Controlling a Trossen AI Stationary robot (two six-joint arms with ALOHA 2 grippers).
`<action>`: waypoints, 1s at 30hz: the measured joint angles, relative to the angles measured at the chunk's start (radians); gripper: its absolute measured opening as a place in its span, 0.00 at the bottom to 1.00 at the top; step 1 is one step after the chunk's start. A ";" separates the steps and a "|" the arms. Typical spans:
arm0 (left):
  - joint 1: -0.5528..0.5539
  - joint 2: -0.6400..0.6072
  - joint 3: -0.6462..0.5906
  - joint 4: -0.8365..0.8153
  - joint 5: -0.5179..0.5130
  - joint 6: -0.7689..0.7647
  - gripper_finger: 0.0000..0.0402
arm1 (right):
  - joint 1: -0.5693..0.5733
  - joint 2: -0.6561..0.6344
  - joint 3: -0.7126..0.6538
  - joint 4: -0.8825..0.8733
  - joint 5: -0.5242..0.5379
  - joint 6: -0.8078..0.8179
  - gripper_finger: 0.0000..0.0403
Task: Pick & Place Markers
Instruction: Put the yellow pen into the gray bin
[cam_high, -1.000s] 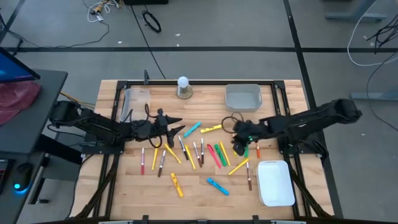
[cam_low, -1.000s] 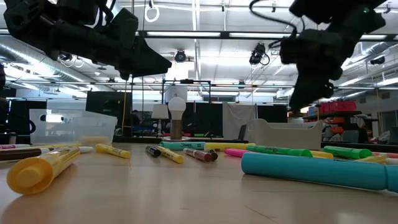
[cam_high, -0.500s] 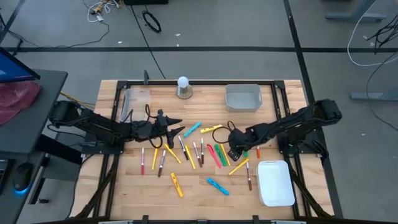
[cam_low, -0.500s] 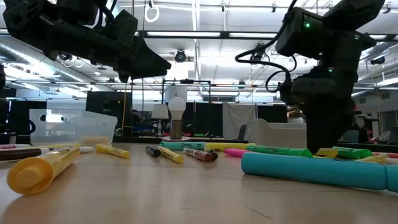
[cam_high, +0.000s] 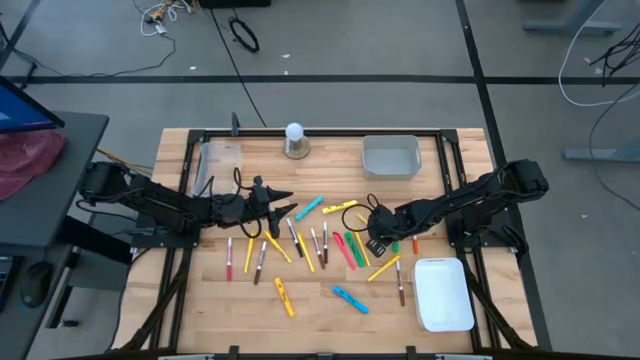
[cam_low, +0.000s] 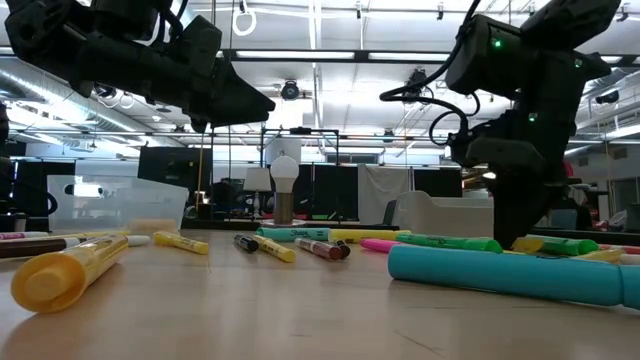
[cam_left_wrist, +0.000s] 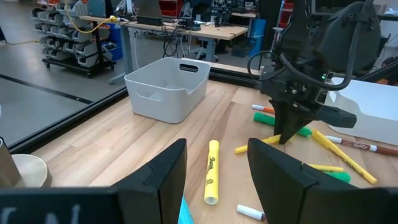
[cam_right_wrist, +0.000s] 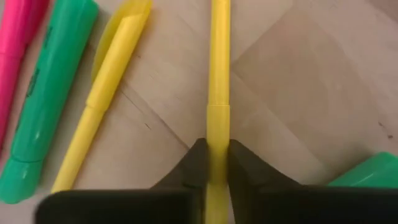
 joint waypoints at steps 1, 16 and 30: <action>0.000 0.000 0.000 0.000 0.000 0.000 0.44 | 0.000 -0.001 0.000 0.001 0.002 -0.001 0.06; -0.004 0.000 0.000 0.001 0.000 -0.003 0.44 | -0.046 -0.273 0.216 -0.378 0.194 -0.222 0.07; -0.004 0.000 0.000 0.002 0.000 -0.017 0.44 | -0.568 -0.155 0.404 -0.666 0.225 -1.108 0.08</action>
